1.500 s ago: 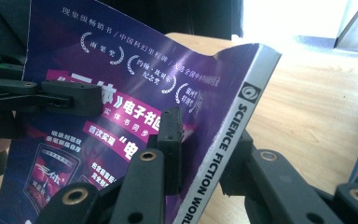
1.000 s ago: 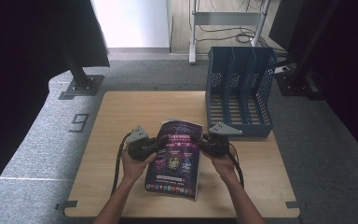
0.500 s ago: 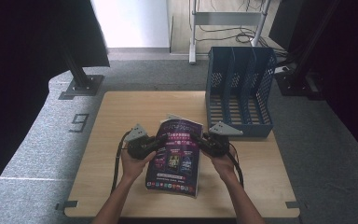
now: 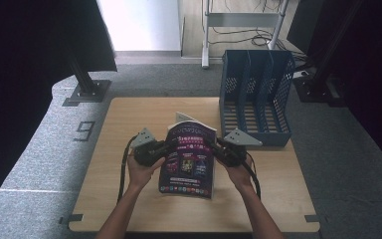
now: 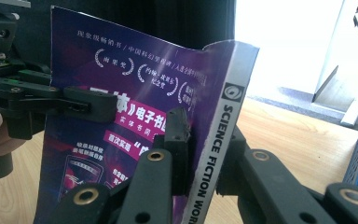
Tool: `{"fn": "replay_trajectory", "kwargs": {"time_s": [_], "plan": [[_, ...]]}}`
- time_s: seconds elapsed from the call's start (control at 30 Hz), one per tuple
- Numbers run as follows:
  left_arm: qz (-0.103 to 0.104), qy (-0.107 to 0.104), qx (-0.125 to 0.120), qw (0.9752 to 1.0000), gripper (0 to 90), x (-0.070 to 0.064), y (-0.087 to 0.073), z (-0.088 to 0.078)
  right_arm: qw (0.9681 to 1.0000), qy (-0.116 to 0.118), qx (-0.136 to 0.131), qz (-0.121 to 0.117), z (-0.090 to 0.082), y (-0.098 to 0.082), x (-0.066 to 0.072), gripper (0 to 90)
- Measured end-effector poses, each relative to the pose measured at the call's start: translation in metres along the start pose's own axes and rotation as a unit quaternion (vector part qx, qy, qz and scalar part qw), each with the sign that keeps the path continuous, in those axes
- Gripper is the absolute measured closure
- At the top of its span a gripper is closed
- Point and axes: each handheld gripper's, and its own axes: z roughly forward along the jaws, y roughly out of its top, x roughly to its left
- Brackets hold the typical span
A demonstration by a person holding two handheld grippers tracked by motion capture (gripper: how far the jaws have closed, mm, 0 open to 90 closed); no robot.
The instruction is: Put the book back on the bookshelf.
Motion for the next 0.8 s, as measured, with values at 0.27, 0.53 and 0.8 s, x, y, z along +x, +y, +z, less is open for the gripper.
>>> {"fn": "replay_trajectory", "kwargs": {"time_s": [0.27,0.53,0.8], "plan": [[0.011,0.004,-0.002,0.9999,84.6,0.0,0.015,0.001,0.9996,-0.014,-0.02,-0.014,-0.004,0.008,0.002,80.6],[0.022,0.006,-0.007,0.9997,84.4,-0.004,0.02,-0.002,0.9985,-0.012,-0.041,-0.035,-0.012,0.013,0.006,81.3],[0.024,0.002,-0.01,0.9997,83.1,-0.006,0.012,-0.003,0.9986,-0.008,-0.042,-0.032,-0.016,0.004,0.006,81.7]]}}
